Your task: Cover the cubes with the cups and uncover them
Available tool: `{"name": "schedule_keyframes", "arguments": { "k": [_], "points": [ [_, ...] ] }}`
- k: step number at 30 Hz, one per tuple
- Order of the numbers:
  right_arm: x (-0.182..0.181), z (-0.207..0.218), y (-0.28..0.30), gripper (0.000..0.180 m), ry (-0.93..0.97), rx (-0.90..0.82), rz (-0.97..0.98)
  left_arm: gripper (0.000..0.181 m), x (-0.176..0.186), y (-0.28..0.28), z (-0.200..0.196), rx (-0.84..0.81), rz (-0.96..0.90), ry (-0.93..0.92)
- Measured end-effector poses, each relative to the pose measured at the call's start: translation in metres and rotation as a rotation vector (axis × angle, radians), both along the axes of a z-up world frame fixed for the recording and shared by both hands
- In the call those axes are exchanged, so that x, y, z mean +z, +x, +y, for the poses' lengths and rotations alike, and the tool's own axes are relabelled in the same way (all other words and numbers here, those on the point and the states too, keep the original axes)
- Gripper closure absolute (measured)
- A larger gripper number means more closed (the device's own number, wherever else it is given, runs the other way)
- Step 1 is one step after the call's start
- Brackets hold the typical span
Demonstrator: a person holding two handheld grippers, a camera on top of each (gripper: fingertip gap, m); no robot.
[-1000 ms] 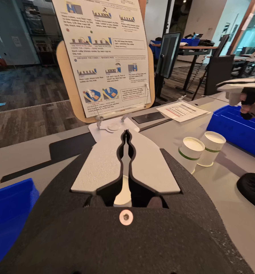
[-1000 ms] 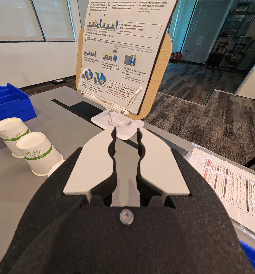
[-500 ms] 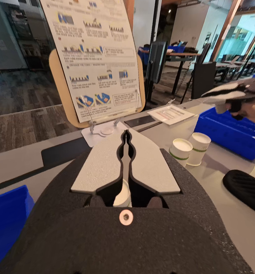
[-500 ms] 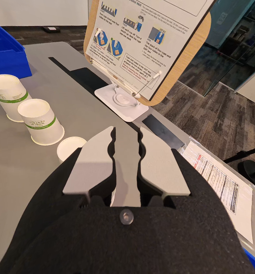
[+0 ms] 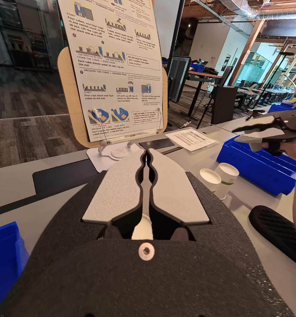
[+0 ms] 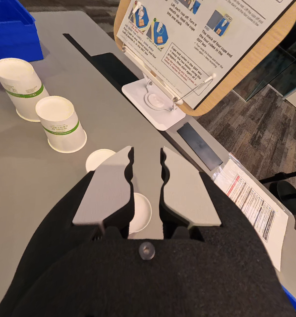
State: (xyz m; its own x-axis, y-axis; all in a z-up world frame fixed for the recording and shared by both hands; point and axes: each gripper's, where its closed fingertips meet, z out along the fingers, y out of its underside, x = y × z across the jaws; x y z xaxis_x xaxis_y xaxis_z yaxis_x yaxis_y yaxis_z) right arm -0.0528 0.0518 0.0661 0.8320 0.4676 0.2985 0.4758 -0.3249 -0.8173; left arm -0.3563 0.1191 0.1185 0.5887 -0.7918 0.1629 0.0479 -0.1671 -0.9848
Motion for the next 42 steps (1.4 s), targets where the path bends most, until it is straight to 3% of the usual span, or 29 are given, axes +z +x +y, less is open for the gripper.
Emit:
{"name": "schedule_keyframes", "arguments": {
  "k": [1,17,42],
  "points": [
    [-0.001,-0.003,-0.003,0.151,-0.013,0.000,-0.012,0.181,0.000,-0.001,0.002,0.003,-0.004,-0.003],
    [-0.072,-0.038,0.007,0.148,-0.332,-0.064,-0.234,0.181,0.002,-0.010,-0.002,0.017,0.027,0.019],
    [-0.103,-0.062,0.015,0.150,-0.474,0.023,-0.418,0.181,0.003,-0.012,-0.007,0.002,0.038,0.026]
  ]
}}
